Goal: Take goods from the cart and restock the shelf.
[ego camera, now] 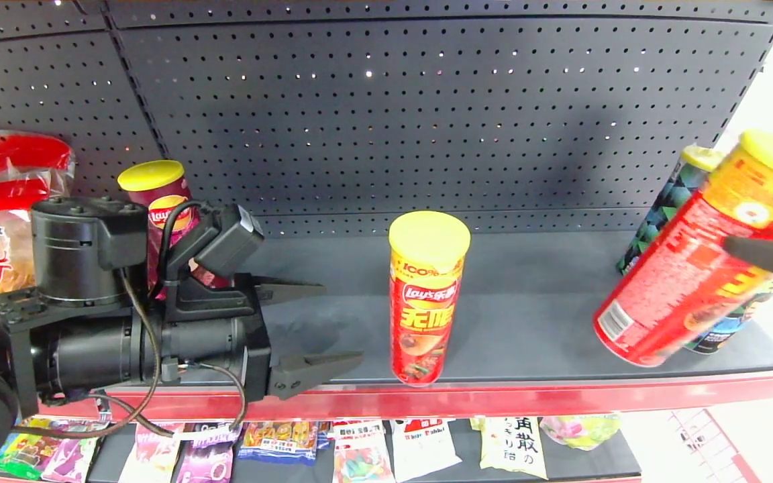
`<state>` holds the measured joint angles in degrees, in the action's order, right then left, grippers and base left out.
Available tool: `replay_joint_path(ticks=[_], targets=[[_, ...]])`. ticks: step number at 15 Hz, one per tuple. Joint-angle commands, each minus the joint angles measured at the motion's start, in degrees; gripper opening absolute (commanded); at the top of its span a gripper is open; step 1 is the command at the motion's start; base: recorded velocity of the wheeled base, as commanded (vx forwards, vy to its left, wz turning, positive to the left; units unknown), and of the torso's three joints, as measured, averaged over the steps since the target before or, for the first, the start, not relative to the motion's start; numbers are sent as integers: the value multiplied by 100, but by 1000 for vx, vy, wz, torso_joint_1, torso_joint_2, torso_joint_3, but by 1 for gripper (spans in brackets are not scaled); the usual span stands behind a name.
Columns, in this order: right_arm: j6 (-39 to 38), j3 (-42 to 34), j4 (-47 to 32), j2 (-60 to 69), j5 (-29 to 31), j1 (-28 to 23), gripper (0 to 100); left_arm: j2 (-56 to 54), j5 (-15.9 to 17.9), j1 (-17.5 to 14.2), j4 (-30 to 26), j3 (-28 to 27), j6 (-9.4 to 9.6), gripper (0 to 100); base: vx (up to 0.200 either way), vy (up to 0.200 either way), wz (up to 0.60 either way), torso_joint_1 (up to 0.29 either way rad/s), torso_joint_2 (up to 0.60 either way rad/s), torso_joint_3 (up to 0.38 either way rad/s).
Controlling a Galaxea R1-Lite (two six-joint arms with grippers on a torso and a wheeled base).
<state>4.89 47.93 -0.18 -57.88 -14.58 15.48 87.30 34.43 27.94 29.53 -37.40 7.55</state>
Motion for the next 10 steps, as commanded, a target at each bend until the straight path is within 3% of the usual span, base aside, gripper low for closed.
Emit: replay_joint_path(ticks=[1, 3, 6, 10], targets=[[-23, 445, 941, -1674, -1, 254, 0, -81, -94, 10, 9, 14, 1, 100, 0, 0, 0, 0, 0, 0], [3, 603, 1600, -2430, 25, 262, 0, -90, -147, 54, 1, 22, 1, 100, 0, 0, 0, 0, 0, 0], [-5, 1359, 1609, -3229, 25, 544, 0, -81, -156, 54, 1, 22, 10, 100, 0, 0, 0, 0, 0, 0], [47, 1755, 1618, -3871, 34, 755, 0, -90, -279, 54, 1, 14, 1, 100, 0, 0, 0, 0, 0, 0]])
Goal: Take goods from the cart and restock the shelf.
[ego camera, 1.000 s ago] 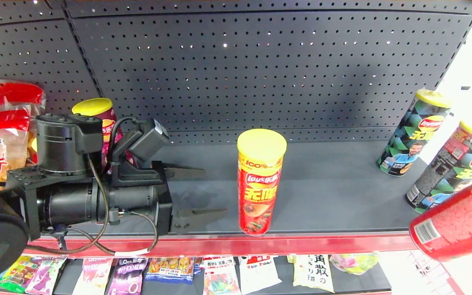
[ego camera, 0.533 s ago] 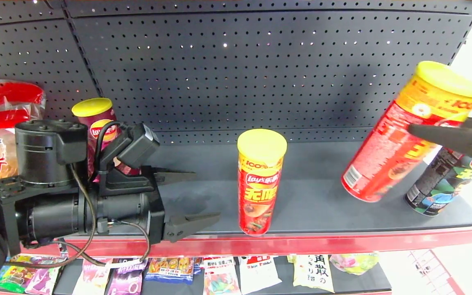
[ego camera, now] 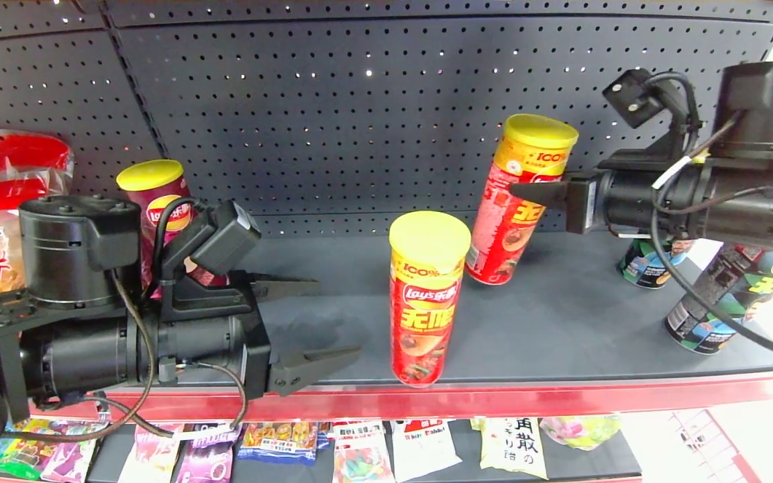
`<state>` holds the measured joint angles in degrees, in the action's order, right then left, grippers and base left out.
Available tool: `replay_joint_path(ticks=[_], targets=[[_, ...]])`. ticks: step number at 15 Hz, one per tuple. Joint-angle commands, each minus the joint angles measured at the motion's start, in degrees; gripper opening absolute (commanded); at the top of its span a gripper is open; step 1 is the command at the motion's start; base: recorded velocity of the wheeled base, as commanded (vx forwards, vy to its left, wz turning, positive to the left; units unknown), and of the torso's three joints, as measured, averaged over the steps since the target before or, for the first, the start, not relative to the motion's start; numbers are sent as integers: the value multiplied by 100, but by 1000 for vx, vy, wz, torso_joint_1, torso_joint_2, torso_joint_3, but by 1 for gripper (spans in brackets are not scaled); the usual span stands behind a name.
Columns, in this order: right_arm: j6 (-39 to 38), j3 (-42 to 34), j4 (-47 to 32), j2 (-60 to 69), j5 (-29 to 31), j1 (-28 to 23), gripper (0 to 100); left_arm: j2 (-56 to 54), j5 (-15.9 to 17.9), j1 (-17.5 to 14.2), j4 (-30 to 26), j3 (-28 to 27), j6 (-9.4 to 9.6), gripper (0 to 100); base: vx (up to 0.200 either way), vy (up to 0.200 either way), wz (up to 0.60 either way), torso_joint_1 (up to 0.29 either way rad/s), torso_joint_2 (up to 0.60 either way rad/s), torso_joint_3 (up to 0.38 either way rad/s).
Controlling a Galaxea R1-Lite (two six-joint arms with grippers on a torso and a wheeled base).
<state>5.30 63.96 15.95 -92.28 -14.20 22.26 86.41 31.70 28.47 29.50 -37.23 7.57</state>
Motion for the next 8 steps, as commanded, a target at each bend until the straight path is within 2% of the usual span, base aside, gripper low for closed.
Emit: replay_joint_path(ticks=[1, 8], targets=[[-3, 327, 14, -659, -4, 209, 0, -19, -14, 10, 3, -4, -1, 100, 0, 0, 0, 0, 0, 0], [6, 837, 5, -1213, 49, 507, 0, -19, -85, 1, 12, -4, -1, 100, 0, 0, 0, 0, 0, 0]])
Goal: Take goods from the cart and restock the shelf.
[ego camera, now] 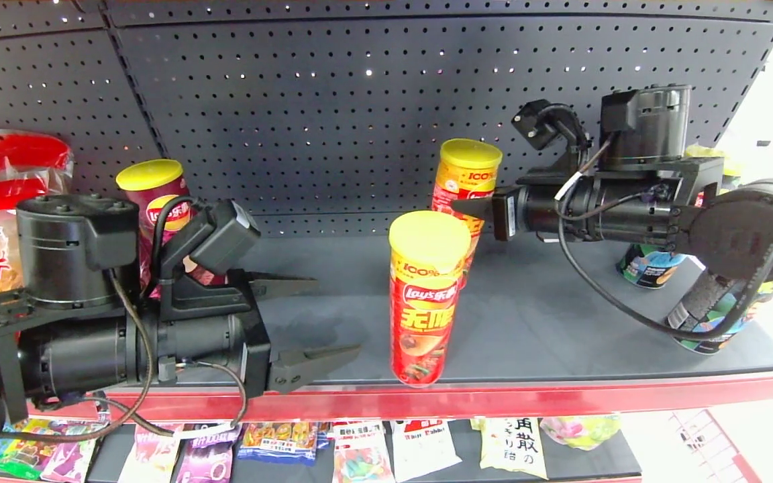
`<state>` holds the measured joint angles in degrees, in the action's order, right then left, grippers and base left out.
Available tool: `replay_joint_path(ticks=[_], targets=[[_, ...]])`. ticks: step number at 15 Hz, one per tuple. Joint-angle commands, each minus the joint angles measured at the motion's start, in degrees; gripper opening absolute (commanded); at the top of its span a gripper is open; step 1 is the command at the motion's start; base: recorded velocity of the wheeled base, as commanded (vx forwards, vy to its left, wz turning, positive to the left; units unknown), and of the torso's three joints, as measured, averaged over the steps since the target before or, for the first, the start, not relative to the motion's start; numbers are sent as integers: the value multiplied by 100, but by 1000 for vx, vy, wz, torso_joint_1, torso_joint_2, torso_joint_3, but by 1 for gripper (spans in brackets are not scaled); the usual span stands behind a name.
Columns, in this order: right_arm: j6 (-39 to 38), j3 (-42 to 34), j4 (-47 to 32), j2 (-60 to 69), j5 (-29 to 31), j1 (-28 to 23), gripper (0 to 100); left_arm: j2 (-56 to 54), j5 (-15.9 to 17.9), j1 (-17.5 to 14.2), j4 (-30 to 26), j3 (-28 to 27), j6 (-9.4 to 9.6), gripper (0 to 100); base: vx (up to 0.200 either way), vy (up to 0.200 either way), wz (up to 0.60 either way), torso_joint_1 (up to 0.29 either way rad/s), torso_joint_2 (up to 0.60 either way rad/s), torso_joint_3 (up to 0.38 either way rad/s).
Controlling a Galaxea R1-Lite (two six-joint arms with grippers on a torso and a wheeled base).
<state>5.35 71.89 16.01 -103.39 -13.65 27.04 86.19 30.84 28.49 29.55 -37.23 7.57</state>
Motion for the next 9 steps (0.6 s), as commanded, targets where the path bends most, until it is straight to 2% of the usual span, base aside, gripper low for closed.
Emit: replay_joint_path(ticks=[1, 9], targets=[[1, 89, -1, -155, -6, 30, 0, -5, 1, -1, 7, -4, -1, 100, 0, 0, 0, 0, 0, 0], [36, 264, -10, -340, 3, 91, 0, -41, 1, -1, -2, 32, -10, 100, 0, 0, 0, 0, 0, 0]])
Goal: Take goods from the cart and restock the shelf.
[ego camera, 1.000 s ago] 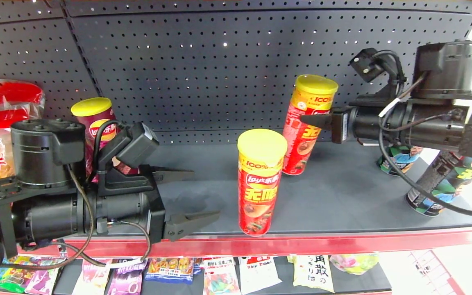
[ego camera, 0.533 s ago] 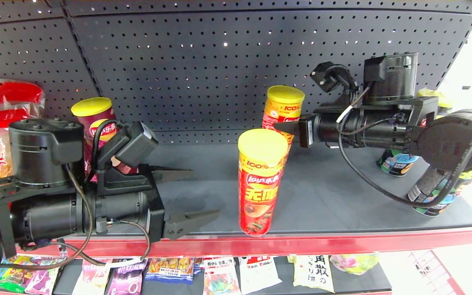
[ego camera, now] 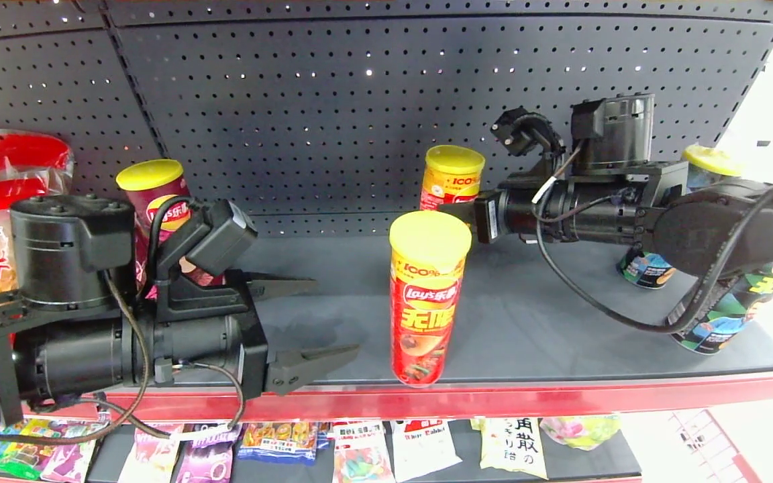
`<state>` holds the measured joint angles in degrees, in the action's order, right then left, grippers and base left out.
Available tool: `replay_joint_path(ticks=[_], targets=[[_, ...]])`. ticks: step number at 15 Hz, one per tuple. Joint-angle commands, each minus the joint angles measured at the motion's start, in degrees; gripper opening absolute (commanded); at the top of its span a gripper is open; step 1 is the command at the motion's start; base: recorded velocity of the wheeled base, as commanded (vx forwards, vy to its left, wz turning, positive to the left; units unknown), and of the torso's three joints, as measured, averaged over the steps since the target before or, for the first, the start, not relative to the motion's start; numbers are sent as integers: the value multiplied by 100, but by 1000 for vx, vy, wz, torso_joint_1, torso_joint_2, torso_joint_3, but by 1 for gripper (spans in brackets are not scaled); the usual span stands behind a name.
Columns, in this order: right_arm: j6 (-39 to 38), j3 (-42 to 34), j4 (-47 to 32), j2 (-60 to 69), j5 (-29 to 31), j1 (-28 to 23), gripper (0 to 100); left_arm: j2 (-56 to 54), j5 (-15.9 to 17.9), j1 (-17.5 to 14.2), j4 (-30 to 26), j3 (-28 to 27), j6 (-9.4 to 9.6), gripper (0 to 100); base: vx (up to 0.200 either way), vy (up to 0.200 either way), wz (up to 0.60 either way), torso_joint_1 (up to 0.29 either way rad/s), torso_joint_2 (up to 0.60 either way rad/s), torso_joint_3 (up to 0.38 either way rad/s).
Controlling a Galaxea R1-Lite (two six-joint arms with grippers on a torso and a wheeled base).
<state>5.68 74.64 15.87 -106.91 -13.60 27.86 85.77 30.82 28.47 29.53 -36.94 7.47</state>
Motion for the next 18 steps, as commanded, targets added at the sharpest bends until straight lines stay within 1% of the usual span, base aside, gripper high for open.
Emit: replay_joint_path(ticks=[1, 3, 4, 7, 9, 12, 17, 18], targets=[[3, -11, 4, -14, -2, 9, 0, 10, 3, 1, 1, 11, 0, 100, 0, 0, 0, 0, 0, 0], [3, -29, 4, -14, 7, 9, 0, 10, 3, 1, 1, 11, 0, 100, 0, 0, 0, 0, 0, 0], [3, -46, 12, -23, 16, 9, 100, 10, 3, 1, 1, 11, 0, 100, 0, 0, 0, 0, 0, 0], [-23, -125, 12, 30, 104, 9, 100, 27, 3, 1, 1, 20, -9, 100, 0, 0, 0, 0, 0, 0], [-41, -310, 12, 250, 139, 18, 100, 45, 12, 1, 1, 55, -9, 100, 0, 0, 0, 0, 0, 0], [-58, -706, 21, 645, 315, 18, 100, 62, 12, 1, 1, 55, -9, 100, 0, 0, 0, 0, 0, 0], [-234, -1321, 21, 1445, 402, -17, 100, 45, 3, 1, 1, 178, 17, 100, 0, 0, 0, 0, 0, 0], [-296, -1453, 21, 1603, 499, -43, 100, 27, -67, 1, 1, 240, 26, 100, 0, 0, 0, 0, 0, 0]])
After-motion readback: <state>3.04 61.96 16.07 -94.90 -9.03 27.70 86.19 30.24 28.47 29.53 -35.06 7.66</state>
